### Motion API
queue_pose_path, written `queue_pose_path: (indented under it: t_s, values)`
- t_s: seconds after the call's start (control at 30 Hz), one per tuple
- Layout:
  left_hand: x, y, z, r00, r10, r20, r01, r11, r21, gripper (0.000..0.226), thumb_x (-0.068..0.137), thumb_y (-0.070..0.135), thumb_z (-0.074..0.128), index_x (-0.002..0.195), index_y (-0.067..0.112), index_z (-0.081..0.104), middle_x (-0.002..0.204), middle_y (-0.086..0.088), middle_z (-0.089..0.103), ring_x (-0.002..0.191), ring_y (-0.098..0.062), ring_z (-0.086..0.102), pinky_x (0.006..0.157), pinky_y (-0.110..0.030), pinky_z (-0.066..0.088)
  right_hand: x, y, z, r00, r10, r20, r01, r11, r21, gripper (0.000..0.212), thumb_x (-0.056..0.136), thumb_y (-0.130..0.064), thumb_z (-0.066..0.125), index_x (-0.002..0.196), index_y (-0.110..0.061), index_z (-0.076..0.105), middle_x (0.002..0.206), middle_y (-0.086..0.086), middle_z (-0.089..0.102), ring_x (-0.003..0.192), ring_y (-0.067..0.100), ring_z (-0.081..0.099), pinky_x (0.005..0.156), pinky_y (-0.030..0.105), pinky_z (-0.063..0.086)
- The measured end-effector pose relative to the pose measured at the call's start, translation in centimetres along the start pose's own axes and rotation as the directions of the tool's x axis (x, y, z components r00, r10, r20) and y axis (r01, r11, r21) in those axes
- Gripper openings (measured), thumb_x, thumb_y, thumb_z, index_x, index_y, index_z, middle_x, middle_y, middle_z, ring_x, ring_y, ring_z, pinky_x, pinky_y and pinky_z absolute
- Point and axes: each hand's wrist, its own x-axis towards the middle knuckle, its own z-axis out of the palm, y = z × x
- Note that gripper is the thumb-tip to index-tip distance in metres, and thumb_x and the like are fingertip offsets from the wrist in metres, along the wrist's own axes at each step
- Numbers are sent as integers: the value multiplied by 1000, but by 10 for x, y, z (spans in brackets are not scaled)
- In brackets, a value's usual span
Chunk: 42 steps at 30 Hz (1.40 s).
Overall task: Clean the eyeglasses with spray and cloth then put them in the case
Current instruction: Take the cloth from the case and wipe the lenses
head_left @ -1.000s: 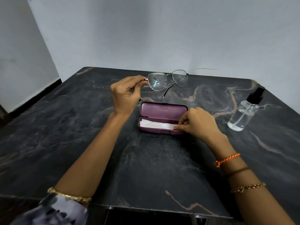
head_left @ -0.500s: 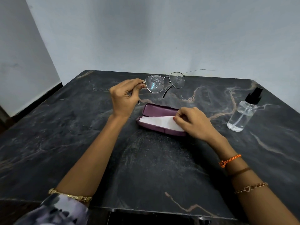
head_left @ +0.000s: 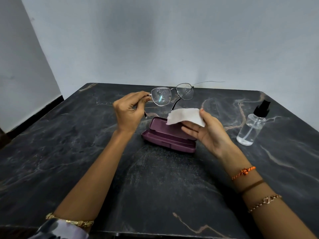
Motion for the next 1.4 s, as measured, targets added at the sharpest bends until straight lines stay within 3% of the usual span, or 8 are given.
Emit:
queue_pose_path:
  t_s: [0.3, 0.43, 0.6, 0.77, 0.9, 1.0, 1.23, 1.4]
  values:
    - [-4, 9, 2, 997, 31, 70, -31, 1000, -4, 13, 66, -18, 71, 77, -12, 69, 70, -21, 70, 65, -14, 63, 69, -2, 48, -4, -16, -10, 1000, 8, -26, 7, 845, 535, 33, 97, -28, 37, 104, 1, 51, 111, 29, 57, 119, 40, 50, 97, 50, 42]
    - [-8, 14, 7, 992, 64, 104, -63, 998, -13, 10, 65, -14, 72, 74, -11, 70, 69, -19, 70, 65, -12, 63, 70, -4, 48, -4, -17, -16, 1000, -19, -10, 21, 792, 611, 39, 96, -32, 37, 104, 2, 53, 111, 25, 59, 117, 36, 52, 91, 48, 47]
    - [-7, 17, 8, 986, 96, 136, -95, 995, -13, 10, 64, -14, 72, 74, -11, 70, 69, -19, 70, 67, -11, 64, 72, -5, 48, -5, -16, -20, 999, -49, 13, 30, 768, 639, 38, 90, -24, 33, 96, 3, 59, 97, 23, 66, 101, 34, 58, 92, 47, 44]
    - [-5, 18, 7, 988, 101, 119, -101, 995, -9, 10, 65, -12, 71, 74, -12, 70, 69, -20, 70, 68, -9, 63, 73, -3, 48, -6, -17, -18, 995, -96, 9, 69, 771, 633, 38, 64, -8, 43, 96, 3, 57, 81, 21, 72, 95, 33, 60, 86, 47, 49]
    - [-4, 20, 7, 983, 132, 130, -130, 991, -19, 12, 63, -15, 71, 74, -12, 70, 69, -20, 70, 73, -13, 62, 75, -3, 47, -5, -17, -16, 995, -84, -49, 97, 786, 611, 20, 82, 2, 40, 90, 3, 58, 72, 19, 73, 74, 31, 70, 65, 39, 58]
    - [-5, 25, 7, 976, 169, 140, -165, 986, -38, 5, 69, -11, 71, 74, -11, 70, 70, -18, 70, 69, -10, 64, 75, -4, 48, -5, -17, -15, 990, -81, -118, 136, 791, 597, 18, 91, 0, 42, 85, 0, 59, 65, 14, 73, 60, 23, 71, 61, 34, 58]
    - [-8, 35, 11, 945, 276, 173, -268, 961, -71, 11, 75, -4, 63, 69, -11, 70, 66, -15, 71, 73, -14, 62, 77, -7, 47, -5, -15, -15, 971, -135, -195, 222, 812, 540, 11, 82, 3, 53, 82, -5, 61, 63, 6, 74, 59, 14, 71, 60, 25, 58]
    - [-12, 37, 15, 914, 336, 227, -321, 942, -101, 13, 60, -16, 72, 71, -10, 71, 67, -14, 71, 74, -13, 62, 77, -7, 48, -3, -14, -15, 955, -158, -251, 270, 812, 518, 24, 86, 7, 49, 77, -15, 54, 81, 6, 67, 58, 11, 69, 55, 21, 58]
